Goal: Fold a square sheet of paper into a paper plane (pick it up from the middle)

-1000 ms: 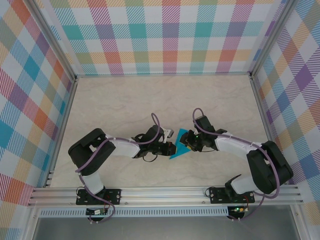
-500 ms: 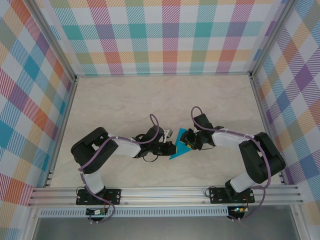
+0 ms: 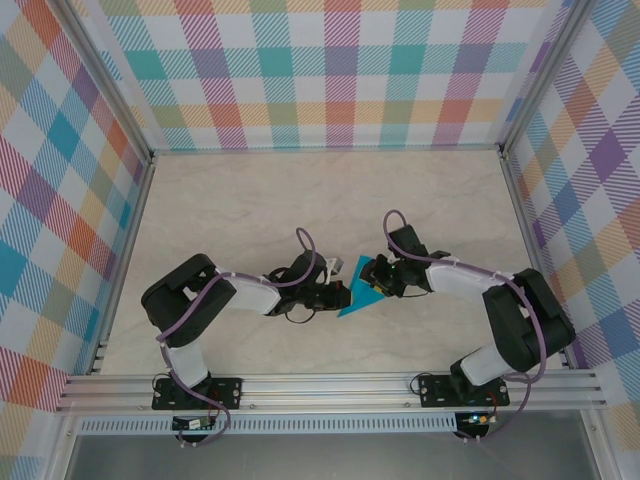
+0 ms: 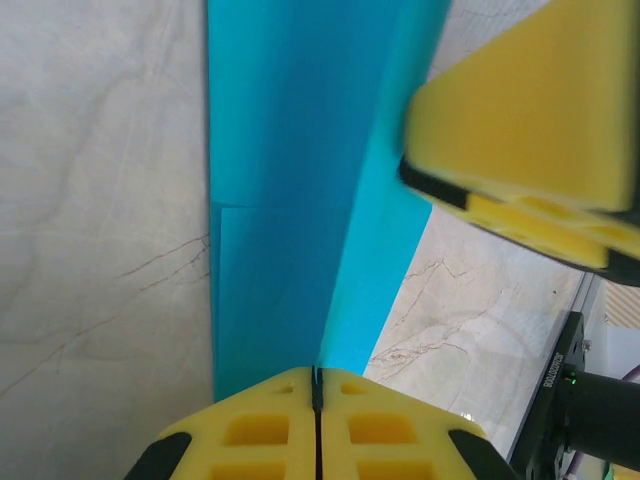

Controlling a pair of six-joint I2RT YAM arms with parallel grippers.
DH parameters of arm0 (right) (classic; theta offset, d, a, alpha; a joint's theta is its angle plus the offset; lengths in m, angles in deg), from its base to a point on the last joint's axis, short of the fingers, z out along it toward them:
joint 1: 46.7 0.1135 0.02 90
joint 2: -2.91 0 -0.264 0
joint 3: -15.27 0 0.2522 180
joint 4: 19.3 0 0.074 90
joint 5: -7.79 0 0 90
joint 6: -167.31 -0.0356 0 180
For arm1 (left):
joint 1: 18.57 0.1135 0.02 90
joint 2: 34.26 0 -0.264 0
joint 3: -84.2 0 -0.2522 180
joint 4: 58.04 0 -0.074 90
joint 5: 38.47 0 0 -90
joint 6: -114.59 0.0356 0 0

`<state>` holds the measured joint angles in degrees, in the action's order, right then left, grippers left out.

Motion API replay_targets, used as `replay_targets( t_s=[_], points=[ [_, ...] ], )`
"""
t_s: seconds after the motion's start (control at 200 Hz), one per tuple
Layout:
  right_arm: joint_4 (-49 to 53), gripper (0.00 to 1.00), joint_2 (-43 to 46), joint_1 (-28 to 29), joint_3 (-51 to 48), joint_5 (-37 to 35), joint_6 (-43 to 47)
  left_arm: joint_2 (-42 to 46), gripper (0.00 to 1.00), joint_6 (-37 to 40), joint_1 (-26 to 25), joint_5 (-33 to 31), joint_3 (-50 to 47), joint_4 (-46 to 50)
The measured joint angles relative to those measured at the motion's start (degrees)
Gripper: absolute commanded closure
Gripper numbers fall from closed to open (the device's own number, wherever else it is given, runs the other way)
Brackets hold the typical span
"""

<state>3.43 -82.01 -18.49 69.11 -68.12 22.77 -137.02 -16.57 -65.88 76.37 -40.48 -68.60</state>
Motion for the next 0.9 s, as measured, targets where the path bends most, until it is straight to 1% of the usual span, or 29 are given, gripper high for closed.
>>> replay_targets(
  t_s=[0.225,0.395,0.555,0.755,0.9],
  points=[
    [0.33,0.68,1.62,0.0,-1.38,-0.2,-0.02,0.0,0.94,-1.51,0.22,-0.09,-0.63,-1.57],
    [0.7,0.67,0.17,0.0,-1.51,-0.17,0.0,0.0,0.94,-2.12,0.22,-0.44,-1.09,-2.4],
    [0.72,0.66,-1.84,0.0,-1.49,-0.17,0.04,0.0,0.9,-2.62,0.22,-0.44,-1.31,-2.84],
    [1.05,0.63,-3.45,0.0,-0.52,-0.13,0.17,0.0,0.81,-2.82,0.22,-0.44,-1.31,-2.86],
    [1.9,0.63,-4.46,0.0,0.7,-0.15,0.17,0.44,0.69,-2.6,0.39,-0.44,-1.31,-2.25]
  ],
)
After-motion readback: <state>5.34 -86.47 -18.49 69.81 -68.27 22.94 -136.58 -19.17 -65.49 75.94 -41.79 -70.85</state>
